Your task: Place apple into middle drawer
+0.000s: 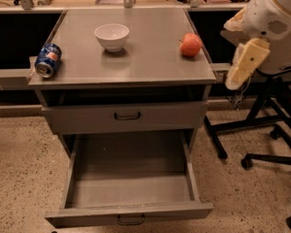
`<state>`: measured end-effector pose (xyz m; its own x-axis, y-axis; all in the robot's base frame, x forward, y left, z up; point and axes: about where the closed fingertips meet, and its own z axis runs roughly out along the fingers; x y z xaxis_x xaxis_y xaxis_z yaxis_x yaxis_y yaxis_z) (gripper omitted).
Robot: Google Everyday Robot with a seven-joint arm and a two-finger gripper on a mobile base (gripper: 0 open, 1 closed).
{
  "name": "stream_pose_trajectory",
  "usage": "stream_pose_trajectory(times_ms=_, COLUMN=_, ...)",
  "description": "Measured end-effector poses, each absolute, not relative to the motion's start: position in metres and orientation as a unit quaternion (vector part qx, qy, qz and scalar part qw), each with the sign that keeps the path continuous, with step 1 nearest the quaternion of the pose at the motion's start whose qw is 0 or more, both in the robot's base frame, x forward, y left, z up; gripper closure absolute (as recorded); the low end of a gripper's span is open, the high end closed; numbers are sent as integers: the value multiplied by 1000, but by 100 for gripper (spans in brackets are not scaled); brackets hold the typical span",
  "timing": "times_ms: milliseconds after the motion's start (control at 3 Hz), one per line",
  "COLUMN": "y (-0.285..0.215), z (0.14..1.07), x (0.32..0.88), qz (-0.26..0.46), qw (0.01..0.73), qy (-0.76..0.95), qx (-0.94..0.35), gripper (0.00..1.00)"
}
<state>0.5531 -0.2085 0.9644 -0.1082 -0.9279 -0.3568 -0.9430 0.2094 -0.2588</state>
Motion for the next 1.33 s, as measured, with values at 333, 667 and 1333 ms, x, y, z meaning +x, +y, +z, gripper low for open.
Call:
stream_pose_trajectory(times_ms=333, y=-195, z=970, x=607, qz=45, qw=264, qy=737, qx=-621, gripper=0)
stream_pose_trajectory(times_ms=667, y=-189, z=965, x=663, qz=78, qw=303, qy=750, qx=-583, gripper=0)
stream_pose_trajectory(times_ms=1333, y=-196, z=963, x=745, qz=111, qw=371, qy=783, qx=-486, gripper=0)
